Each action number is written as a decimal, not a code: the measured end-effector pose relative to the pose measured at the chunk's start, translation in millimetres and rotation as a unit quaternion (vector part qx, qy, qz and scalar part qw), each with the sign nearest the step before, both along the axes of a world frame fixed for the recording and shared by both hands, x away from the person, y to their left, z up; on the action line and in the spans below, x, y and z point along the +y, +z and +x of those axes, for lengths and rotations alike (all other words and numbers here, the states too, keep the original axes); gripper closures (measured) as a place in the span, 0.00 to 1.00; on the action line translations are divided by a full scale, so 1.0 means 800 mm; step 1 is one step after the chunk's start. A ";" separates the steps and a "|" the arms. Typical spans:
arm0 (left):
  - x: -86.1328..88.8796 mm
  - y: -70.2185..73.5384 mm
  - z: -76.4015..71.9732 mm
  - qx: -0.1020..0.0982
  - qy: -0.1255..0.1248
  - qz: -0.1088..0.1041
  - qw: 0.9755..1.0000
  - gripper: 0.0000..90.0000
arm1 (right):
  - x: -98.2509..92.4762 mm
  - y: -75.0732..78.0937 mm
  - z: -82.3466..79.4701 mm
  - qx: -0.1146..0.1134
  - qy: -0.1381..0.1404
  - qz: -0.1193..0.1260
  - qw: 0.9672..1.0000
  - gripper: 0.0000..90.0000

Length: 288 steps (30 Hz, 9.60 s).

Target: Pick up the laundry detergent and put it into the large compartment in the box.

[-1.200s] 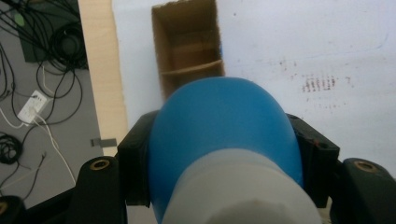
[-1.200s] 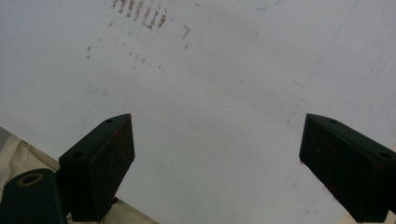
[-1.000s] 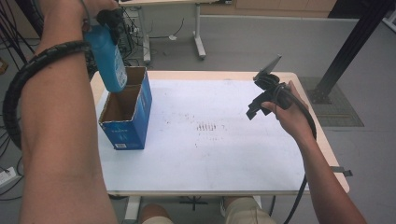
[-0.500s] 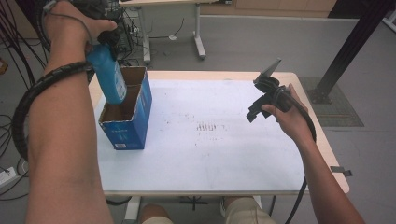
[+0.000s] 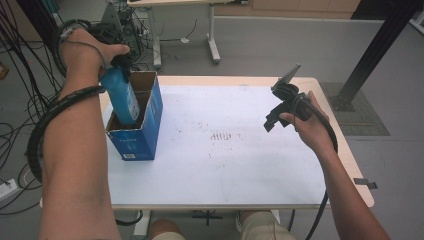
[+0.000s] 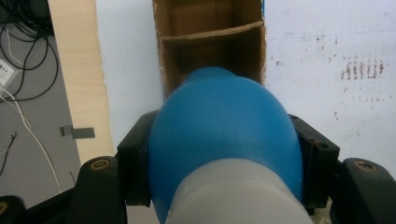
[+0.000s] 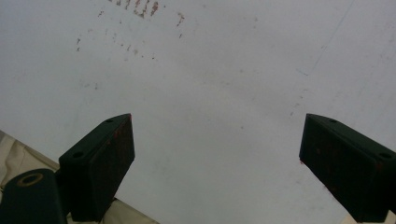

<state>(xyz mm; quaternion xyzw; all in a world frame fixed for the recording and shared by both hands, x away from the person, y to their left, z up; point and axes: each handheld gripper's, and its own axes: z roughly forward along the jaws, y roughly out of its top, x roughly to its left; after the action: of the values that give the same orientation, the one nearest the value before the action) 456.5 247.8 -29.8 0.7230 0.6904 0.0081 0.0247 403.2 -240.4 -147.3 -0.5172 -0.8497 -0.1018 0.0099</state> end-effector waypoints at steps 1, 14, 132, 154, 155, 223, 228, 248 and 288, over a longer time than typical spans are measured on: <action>0.000 -0.004 0.000 0.001 -0.001 0.000 1.000 0.41 | 0.000 -0.001 0.000 0.001 -0.001 0.000 1.000 0.11; -0.004 -0.066 0.007 0.017 -0.007 0.006 1.000 0.41 | 0.002 -0.009 0.004 0.008 0.000 -0.003 1.000 0.11; -0.018 -0.161 0.014 0.037 -0.030 0.010 0.999 0.41 | -0.010 -0.019 0.012 0.015 -0.012 -0.006 1.000 0.11; -0.018 -0.161 0.013 0.037 -0.031 0.009 0.999 0.41 | -0.007 -0.017 0.012 0.014 -0.011 -0.009 1.000 0.11; -0.017 -0.161 0.013 0.037 -0.031 0.009 0.999 0.41 | -0.008 -0.016 0.012 0.014 -0.010 -0.008 1.000 0.11; -0.016 -0.161 0.010 0.033 -0.029 0.006 0.999 0.41 | -0.006 -0.015 0.010 0.013 -0.012 -0.011 1.000 0.11; -0.016 -0.161 0.010 0.032 -0.030 0.006 0.999 0.41 | -0.006 -0.015 0.009 0.012 -0.012 -0.011 1.000 0.11; -0.016 -0.161 0.010 0.032 -0.030 0.007 0.999 0.41 | -0.005 -0.015 0.010 0.013 -0.012 -0.011 1.000 0.11; -0.014 -0.162 0.010 0.031 -0.029 0.005 0.999 0.41 | -0.002 -0.015 0.011 0.013 -0.009 -0.014 1.000 0.11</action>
<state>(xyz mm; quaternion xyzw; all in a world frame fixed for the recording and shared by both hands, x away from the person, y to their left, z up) 464.7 236.5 -159.5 0.7426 0.6696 -0.0123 -0.0002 411.9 -242.3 -159.1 -0.5263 -0.8462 -0.0828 0.0128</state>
